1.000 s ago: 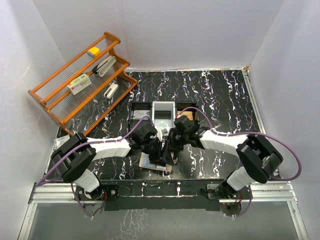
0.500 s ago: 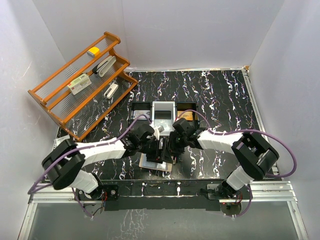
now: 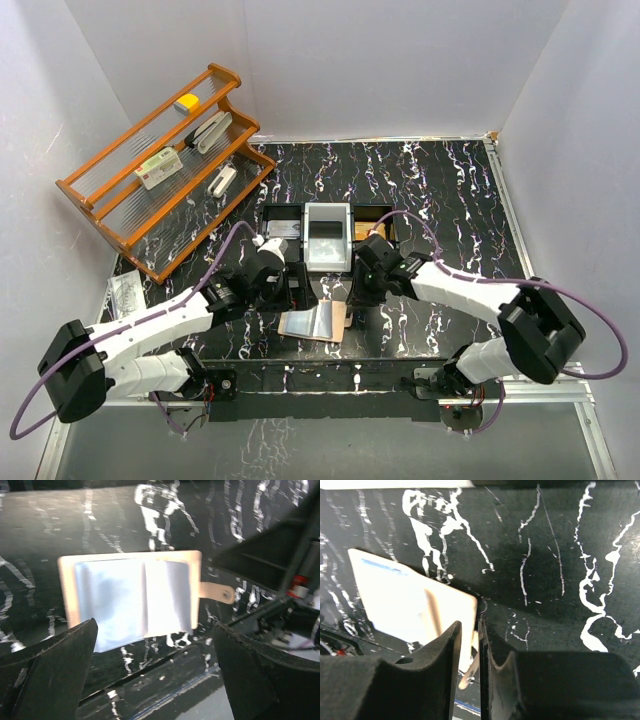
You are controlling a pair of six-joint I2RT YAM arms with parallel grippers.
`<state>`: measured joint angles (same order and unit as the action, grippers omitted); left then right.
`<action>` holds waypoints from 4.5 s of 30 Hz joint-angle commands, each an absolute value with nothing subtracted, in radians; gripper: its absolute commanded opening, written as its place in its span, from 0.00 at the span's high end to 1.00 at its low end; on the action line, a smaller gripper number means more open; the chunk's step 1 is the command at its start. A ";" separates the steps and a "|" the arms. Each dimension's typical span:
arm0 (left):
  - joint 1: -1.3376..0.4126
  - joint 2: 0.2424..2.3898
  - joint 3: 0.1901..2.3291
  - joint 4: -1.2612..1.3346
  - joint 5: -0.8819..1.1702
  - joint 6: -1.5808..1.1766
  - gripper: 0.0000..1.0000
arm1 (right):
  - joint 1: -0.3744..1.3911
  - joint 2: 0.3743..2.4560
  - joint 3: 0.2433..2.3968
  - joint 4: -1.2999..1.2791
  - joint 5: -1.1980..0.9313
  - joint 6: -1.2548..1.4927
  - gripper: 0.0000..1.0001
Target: Take the credit cards out of the card holder
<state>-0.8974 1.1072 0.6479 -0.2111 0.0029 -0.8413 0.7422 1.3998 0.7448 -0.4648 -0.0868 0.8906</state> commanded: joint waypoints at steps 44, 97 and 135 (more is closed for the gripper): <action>-0.579 0.848 0.614 -0.624 -0.198 -0.981 0.01 | 1.098 1.874 1.285 -0.665 0.216 0.996 0.47; -0.592 1.123 0.430 0.026 0.619 -0.845 0.44 | 0.928 1.488 0.737 -0.081 -0.118 1.095 0.81; -0.833 1.448 0.598 0.218 0.619 -0.850 0.41 | 0.871 0.990 0.664 -0.423 0.282 1.228 0.23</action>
